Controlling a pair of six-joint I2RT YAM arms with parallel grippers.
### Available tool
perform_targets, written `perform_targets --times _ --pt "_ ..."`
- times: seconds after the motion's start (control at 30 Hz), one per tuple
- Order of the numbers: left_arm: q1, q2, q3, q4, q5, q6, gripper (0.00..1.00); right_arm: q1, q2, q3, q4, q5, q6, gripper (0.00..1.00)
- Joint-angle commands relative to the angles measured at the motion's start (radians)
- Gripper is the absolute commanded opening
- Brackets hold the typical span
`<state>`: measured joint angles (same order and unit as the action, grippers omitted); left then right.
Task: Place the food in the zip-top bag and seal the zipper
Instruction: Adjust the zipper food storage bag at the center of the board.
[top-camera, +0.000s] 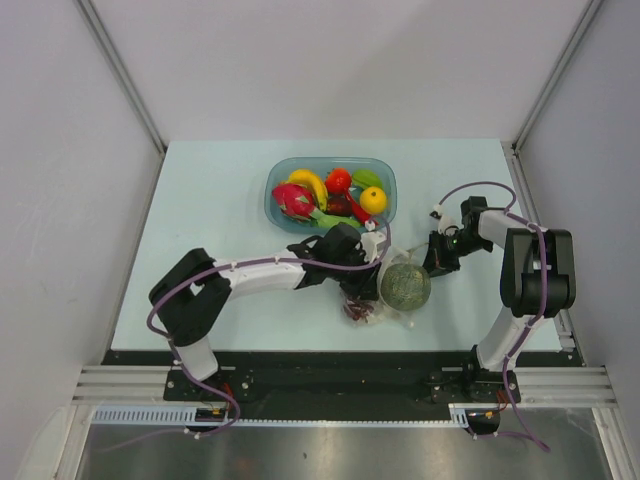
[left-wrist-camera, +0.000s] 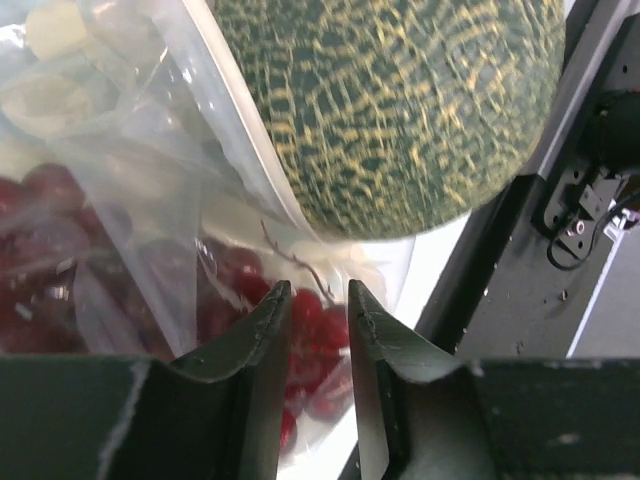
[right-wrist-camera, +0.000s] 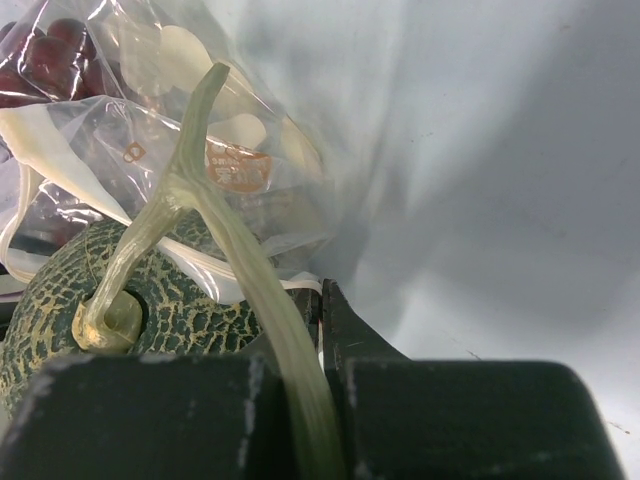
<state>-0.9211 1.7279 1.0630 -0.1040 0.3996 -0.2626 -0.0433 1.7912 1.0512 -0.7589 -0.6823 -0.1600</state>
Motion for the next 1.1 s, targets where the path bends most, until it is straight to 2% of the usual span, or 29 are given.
perform_targets --times 0.0,0.27,0.73,0.83,0.87,0.97,1.07 --pt "-0.005 0.03 0.066 0.078 0.038 -0.007 0.35 0.002 -0.03 0.012 -0.016 -0.016 -0.033 0.0" --pt "-0.009 0.05 0.066 0.102 0.077 0.034 0.39 0.002 -0.035 0.018 -0.023 -0.022 -0.039 0.0" --pt "-0.002 0.105 0.071 0.164 0.036 -0.007 0.25 0.002 -0.055 0.013 -0.04 -0.031 -0.05 0.0" --pt "0.014 0.11 0.061 0.184 0.039 -0.039 0.19 0.0 -0.058 0.013 -0.042 -0.029 -0.055 0.0" --pt "0.021 0.111 0.06 0.191 0.045 -0.046 0.12 0.0 -0.058 0.013 -0.043 -0.028 -0.056 0.0" --pt "0.03 0.099 0.048 0.208 0.051 -0.067 0.01 -0.001 -0.062 0.015 -0.045 -0.03 -0.058 0.0" --pt "0.031 0.07 0.025 0.219 0.05 -0.078 0.0 -0.004 -0.07 0.021 -0.049 -0.029 -0.059 0.0"
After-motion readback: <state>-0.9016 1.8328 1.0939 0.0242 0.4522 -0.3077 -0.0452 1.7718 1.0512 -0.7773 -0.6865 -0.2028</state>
